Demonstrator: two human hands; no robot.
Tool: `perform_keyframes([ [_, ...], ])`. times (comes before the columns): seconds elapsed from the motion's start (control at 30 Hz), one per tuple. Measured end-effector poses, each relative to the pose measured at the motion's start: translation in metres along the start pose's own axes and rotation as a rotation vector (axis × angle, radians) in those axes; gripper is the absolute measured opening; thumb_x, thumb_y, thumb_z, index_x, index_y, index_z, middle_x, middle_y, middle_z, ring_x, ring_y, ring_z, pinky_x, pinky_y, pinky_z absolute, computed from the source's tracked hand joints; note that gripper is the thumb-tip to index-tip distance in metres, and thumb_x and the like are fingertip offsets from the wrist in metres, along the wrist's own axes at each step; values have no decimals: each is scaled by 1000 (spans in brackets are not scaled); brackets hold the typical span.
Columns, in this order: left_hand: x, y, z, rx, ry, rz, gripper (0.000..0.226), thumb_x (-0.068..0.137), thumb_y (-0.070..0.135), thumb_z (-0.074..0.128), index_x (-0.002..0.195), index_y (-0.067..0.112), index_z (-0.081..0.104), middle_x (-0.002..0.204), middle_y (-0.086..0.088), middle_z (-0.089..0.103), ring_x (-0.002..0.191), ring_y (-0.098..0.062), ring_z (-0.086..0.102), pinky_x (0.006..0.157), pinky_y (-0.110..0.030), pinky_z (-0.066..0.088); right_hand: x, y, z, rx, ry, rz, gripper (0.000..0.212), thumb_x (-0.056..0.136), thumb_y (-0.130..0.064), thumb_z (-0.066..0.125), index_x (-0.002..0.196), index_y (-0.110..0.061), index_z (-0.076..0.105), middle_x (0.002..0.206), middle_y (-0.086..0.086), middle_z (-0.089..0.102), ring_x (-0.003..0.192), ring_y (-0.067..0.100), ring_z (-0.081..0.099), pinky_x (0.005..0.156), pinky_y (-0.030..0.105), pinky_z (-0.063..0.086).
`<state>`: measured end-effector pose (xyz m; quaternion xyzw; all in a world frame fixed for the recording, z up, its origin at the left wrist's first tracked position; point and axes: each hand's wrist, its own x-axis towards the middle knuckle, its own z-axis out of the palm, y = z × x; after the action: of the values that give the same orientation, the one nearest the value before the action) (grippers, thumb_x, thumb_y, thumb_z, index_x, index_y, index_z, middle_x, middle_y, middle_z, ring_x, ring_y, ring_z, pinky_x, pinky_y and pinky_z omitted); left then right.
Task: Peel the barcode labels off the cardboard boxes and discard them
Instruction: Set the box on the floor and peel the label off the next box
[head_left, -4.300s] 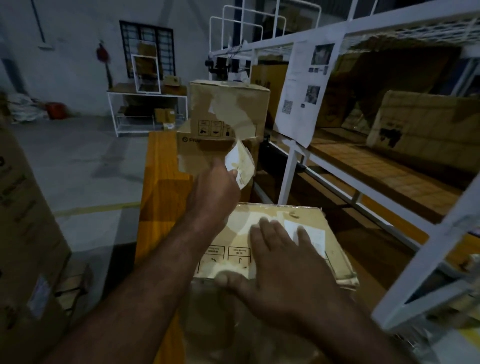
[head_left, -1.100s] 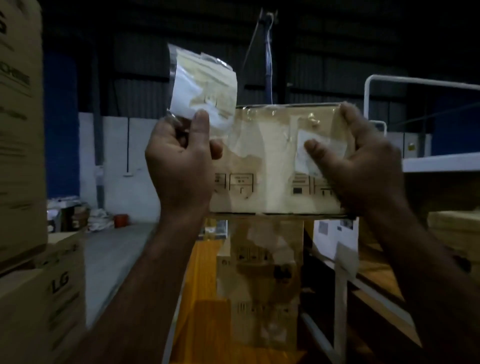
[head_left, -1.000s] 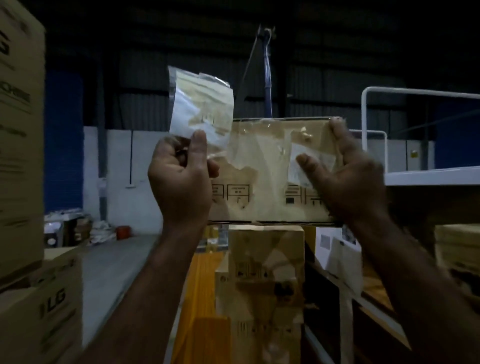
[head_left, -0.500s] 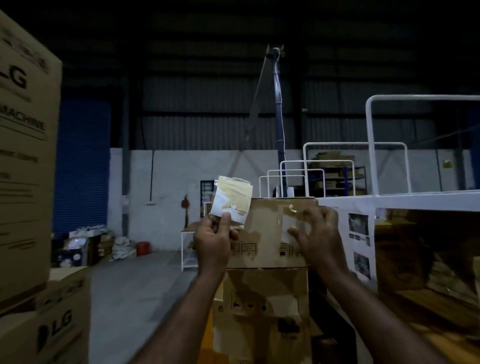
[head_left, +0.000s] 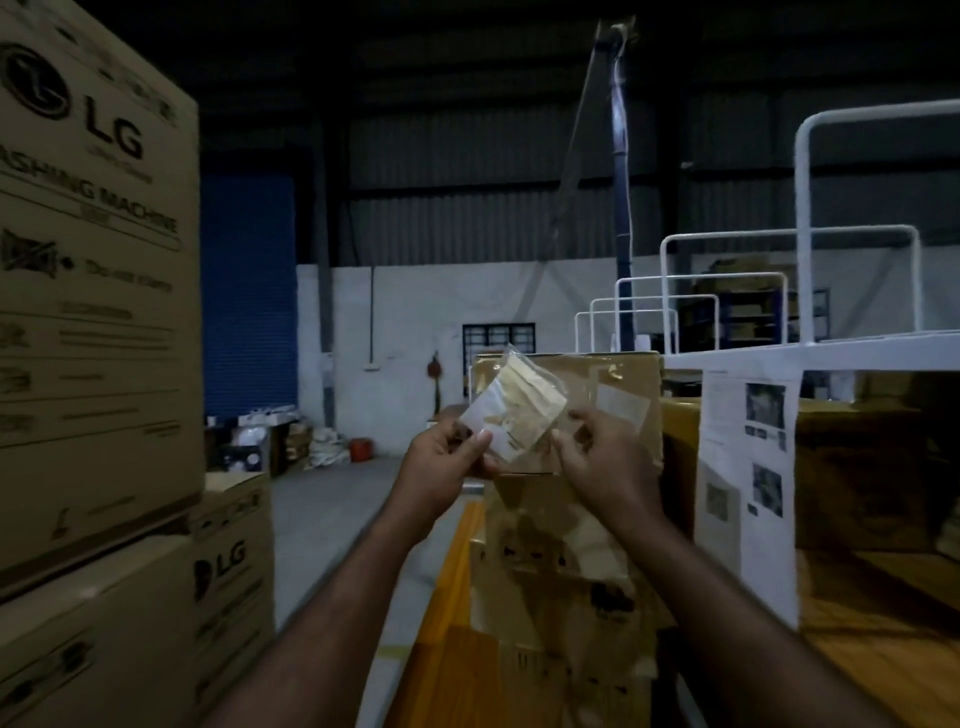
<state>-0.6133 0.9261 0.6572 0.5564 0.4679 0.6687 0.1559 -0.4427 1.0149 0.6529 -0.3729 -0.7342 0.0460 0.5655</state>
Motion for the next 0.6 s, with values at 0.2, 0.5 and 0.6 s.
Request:
perform_keyframes([
  [0.2,-68,14,-83,138,-122,-164,12,92,12,65,88,1,69,73,-14,68,58,-16,62,64,-28,57,-41,-58,-8,992,-502,256,55,88,-18,69,137,-22,45,114,10,65,96,29,69,79,48,59],
  [0.5,-318,27,-232,264,170,-541,13,83,13,73,73,9,67,72,-10,68,66,-21,57,59,-25,45,-202,-161,50,887,-1224,52,18,75,-7,75,92,-6,69,72,12,70,62,22,60,56,30,53],
  [0.6,-421,21,-272,271,367,-682,15,88,15,70,73,13,70,67,-2,69,56,-10,60,55,-20,48,-290,-203,77,771,-1373,36,10,80,-6,74,85,-2,66,68,12,71,60,24,65,55,33,54],
])
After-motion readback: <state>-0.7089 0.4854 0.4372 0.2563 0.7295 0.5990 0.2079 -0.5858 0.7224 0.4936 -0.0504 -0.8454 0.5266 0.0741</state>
